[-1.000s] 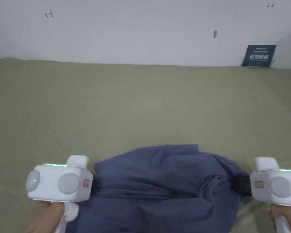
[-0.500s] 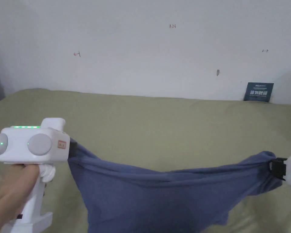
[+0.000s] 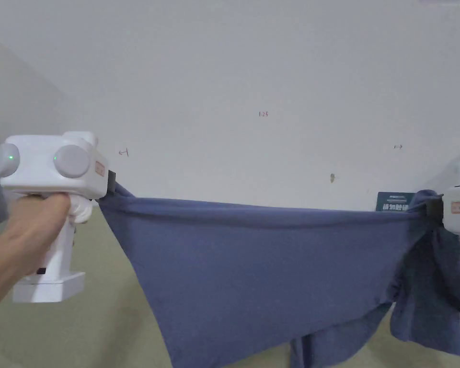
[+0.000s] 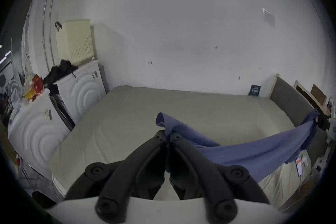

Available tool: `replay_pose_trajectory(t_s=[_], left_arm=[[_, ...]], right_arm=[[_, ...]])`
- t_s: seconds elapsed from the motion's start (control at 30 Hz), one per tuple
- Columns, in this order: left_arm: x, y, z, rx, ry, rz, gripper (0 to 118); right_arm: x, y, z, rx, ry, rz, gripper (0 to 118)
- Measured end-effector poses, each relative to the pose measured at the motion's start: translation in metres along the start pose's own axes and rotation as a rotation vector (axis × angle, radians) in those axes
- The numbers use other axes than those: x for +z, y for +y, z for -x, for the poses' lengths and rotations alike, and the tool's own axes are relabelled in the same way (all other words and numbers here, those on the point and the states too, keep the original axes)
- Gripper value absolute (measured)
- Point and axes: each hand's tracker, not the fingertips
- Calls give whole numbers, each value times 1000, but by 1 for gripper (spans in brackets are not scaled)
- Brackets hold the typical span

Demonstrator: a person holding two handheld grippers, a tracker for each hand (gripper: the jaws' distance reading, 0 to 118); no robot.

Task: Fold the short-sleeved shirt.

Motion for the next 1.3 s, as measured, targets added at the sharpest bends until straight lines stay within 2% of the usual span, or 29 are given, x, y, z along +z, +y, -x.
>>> replay_pose_trajectory(t_s=[0.23,0.4,0.53,0.57,0.7,0.77,0.87,0.93,1.13,1.2,1.3], left_arm=[[-60,48,-34,5,92,-58,3],[-108,46,-47,-26,143,-73,3],[-148,16,-52,-29,165,-55,3],[-159,2,-53,-47,161,-28,3],[-185,-57,-46,-74,146,65,3],[-189,-90,-39,-58,136,96,3],[-179,-134,-25,-20,103,165,3],[-166,-156,-18,-26,99,177,3],[-82,-217,9,-15,52,204,3],[-55,-240,18,-9,30,231,3],[-16,-274,31,16,-11,272,3]], right_arm=[[-73,45,7,-19,-58,-31,7],[-128,43,18,-2,-78,-20,7],[-162,10,28,9,-88,27,7],[-172,-7,32,50,-102,74,7],[-181,-68,36,74,-86,127,7],[-176,-100,35,50,-60,165,7],[-156,-142,34,61,-44,201,7],[-137,-161,29,8,-18,219,7],[-57,-211,11,10,-4,235,7],[-24,-231,2,-20,8,249,7],[21,-268,-6,-4,3,274,7]])
